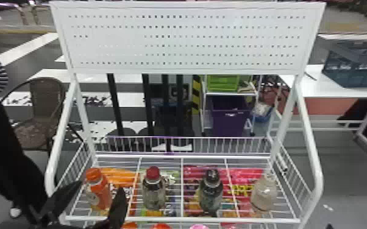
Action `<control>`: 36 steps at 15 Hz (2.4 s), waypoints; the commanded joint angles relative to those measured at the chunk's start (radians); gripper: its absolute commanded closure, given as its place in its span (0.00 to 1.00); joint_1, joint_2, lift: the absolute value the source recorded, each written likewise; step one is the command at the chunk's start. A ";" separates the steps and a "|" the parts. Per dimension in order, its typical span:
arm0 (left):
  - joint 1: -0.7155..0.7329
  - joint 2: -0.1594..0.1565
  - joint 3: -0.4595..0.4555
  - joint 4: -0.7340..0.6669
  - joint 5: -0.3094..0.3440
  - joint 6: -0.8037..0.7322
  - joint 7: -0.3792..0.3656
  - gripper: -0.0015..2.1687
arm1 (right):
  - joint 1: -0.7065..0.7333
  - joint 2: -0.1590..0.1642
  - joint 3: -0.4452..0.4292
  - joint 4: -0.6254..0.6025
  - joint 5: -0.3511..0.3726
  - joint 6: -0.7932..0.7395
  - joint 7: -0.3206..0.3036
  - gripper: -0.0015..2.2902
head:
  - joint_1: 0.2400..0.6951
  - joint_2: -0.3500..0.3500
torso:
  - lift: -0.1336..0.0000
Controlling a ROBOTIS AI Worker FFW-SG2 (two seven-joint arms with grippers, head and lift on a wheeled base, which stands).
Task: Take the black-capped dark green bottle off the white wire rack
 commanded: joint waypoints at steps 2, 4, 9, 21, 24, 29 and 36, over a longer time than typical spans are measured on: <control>-0.001 -0.002 -0.001 -0.002 0.000 0.001 0.000 0.07 | -0.041 0.000 0.018 0.055 0.003 0.012 0.000 0.04 | 0.57 0.50 | 1.00; -0.006 -0.002 -0.010 0.001 0.000 -0.002 0.000 0.07 | -0.102 -0.005 0.072 0.153 0.026 0.009 0.003 0.04 | 0.57 0.50 | 1.00; -0.009 -0.002 -0.015 0.003 -0.002 0.001 0.000 0.07 | -0.332 -0.006 0.232 0.477 0.092 -0.052 -0.002 0.05 | 0.57 0.50 | 1.00; -0.034 0.003 -0.017 0.032 0.003 0.038 -0.003 0.07 | -0.717 0.032 0.479 0.802 0.189 -0.028 -0.130 0.06 | 0.57 0.50 | 1.00; -0.048 0.002 -0.018 0.051 0.006 0.038 -0.006 0.07 | -0.791 0.054 0.482 0.899 0.187 -0.028 -0.130 0.06 | 0.57 0.50 | 1.00; -0.063 0.002 -0.018 0.061 0.009 0.047 -0.008 0.07 | -0.891 0.074 0.486 1.023 0.178 -0.034 -0.130 0.06 | 0.57 0.50 | 1.00; -0.066 0.002 -0.018 0.052 0.009 0.050 -0.008 0.07 | -0.888 0.075 0.480 1.003 0.160 0.009 -0.129 0.42 | 0.57 0.50 | 1.00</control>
